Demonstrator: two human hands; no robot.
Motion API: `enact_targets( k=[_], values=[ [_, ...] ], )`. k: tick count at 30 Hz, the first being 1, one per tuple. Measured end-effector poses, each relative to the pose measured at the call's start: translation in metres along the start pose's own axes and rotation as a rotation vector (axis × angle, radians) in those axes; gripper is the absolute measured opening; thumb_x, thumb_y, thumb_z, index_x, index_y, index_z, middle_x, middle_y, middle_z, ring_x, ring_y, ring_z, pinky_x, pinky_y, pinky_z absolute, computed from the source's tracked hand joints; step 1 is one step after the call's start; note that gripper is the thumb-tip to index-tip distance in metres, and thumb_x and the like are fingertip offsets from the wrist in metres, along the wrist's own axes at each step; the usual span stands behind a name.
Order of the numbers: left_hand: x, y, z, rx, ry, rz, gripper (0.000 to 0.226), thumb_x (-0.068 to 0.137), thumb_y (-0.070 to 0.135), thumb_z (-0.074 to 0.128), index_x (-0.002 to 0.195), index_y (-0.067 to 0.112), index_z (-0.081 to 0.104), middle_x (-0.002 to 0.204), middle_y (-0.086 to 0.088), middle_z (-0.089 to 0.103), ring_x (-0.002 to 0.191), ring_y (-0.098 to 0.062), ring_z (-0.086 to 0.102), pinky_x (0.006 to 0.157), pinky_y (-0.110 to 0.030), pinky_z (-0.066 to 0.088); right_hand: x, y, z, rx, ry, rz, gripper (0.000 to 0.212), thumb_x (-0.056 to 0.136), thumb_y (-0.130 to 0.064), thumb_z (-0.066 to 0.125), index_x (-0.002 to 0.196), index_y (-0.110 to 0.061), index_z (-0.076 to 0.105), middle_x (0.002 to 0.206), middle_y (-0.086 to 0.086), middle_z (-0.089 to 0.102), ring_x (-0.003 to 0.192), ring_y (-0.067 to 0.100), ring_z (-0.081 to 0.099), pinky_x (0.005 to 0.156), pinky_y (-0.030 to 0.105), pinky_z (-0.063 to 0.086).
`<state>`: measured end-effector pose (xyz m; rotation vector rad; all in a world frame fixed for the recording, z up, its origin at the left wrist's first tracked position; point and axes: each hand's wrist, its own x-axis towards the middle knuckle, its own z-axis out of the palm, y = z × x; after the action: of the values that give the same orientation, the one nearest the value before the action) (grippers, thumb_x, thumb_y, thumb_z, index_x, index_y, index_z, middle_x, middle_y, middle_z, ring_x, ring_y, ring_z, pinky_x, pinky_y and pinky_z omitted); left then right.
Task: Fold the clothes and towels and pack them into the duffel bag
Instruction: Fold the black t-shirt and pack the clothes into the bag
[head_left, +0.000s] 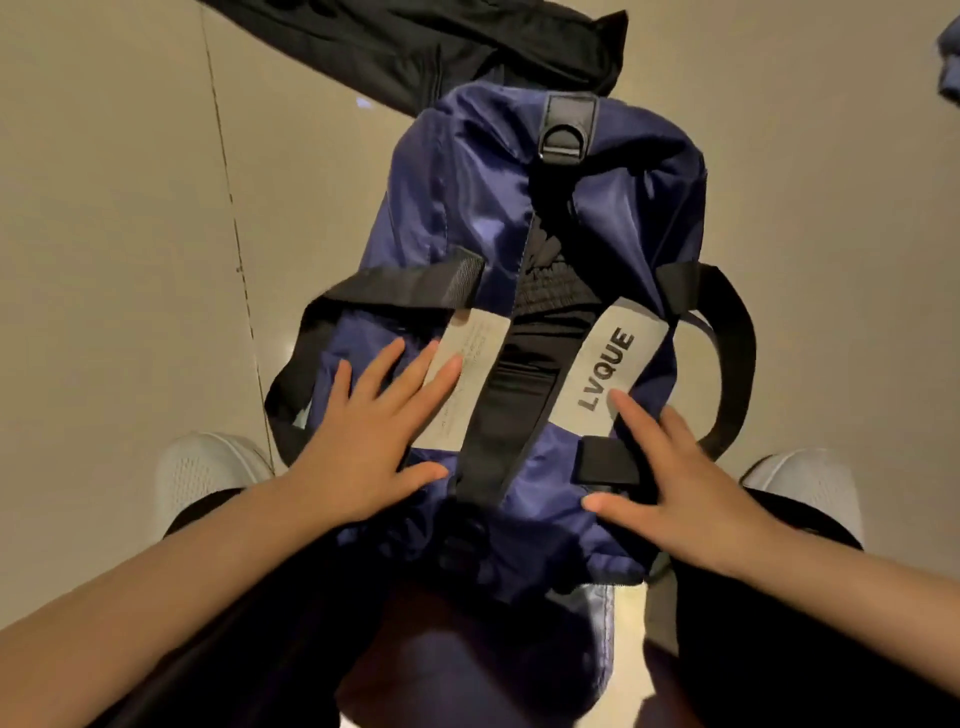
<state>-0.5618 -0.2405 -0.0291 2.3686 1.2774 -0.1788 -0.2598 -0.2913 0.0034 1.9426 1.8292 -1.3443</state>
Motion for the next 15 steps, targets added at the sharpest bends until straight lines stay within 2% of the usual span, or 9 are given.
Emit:
enact_targets(
  k=[2,4,10,12,15],
  values=[
    [0.004,0.002,0.013,0.046,-0.02,-0.038,0.094,0.079,0.07,0.039,0.154,0.028,0.003,0.158,-0.003,0.02,0.141,-0.035,0.017,0.094,-0.077,0.028,0.011,-0.012,0.013,-0.034,-0.002,0.04,0.108,0.081,-0.053,0.068,0.147,-0.043,-0.016,0.159,0.006,0.003,0.144,0.03,0.019,0.111,0.037,0.033],
    [0.007,0.004,0.017,0.052,-0.036,-0.065,0.093,0.079,0.071,0.038,0.155,0.028,0.005,0.159,-0.004,0.018,0.142,-0.035,0.015,0.093,-0.077,0.027,0.02,-0.026,0.017,-0.115,0.003,0.059,0.109,0.084,-0.044,0.07,0.149,-0.034,-0.017,0.159,0.007,-0.001,0.144,0.032,0.017,0.111,0.037,0.03],
    [0.003,-0.004,0.022,-0.017,-0.05,-0.175,0.094,0.076,0.077,0.034,0.154,0.034,0.005,0.162,0.007,-0.006,0.144,-0.029,0.005,0.087,-0.08,0.024,0.044,-0.046,0.004,-0.273,-0.073,0.04,0.11,0.083,-0.036,0.072,0.151,-0.03,-0.015,0.16,0.011,-0.008,0.135,0.039,0.032,0.105,0.038,0.037],
    [0.0,-0.011,0.023,-0.092,-0.034,-0.253,0.093,0.073,0.081,0.028,0.15,0.046,-0.009,0.158,0.014,-0.018,0.145,-0.022,-0.009,0.092,-0.08,0.017,0.057,-0.058,-0.003,-0.318,-0.083,0.009,0.109,0.082,-0.036,0.072,0.152,-0.03,-0.012,0.16,0.01,-0.006,0.132,0.04,0.036,0.103,0.038,0.039],
    [-0.009,-0.028,0.019,-0.174,-0.023,-0.452,0.09,0.061,0.088,0.014,0.129,0.059,-0.038,0.142,0.022,-0.046,0.133,-0.009,-0.043,0.106,-0.073,0.001,0.086,-0.087,-0.012,-0.374,-0.08,-0.084,0.105,0.083,-0.033,0.071,0.152,-0.03,-0.009,0.159,0.007,-0.004,0.129,0.04,0.037,0.102,0.041,0.04]
  ],
)
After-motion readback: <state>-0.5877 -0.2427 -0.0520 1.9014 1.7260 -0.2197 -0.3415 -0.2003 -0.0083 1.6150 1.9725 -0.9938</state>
